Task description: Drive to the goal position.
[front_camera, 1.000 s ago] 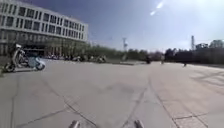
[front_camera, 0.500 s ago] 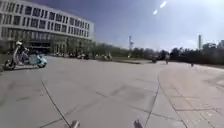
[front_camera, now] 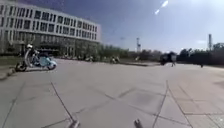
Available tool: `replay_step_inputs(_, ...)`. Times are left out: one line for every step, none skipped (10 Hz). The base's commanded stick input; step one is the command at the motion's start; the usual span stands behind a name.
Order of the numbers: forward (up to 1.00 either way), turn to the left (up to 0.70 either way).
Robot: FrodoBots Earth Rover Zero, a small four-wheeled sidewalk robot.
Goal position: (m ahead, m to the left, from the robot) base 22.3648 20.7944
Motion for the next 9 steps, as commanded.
replay_step_inputs(0.0,0.0)
replay_step_inputs(0.0,0.0)
replay_step_inputs(0.0,0.0)
replay_step_inputs(0.0,0.0)
replay_step_inputs(0.0,0.0)
replay_step_inputs(0.0,0.0)
replay_step_inputs(0.0,0.0)
replay_step_inputs(0.0,0.0)
replay_step_inputs(0.6,0.0)
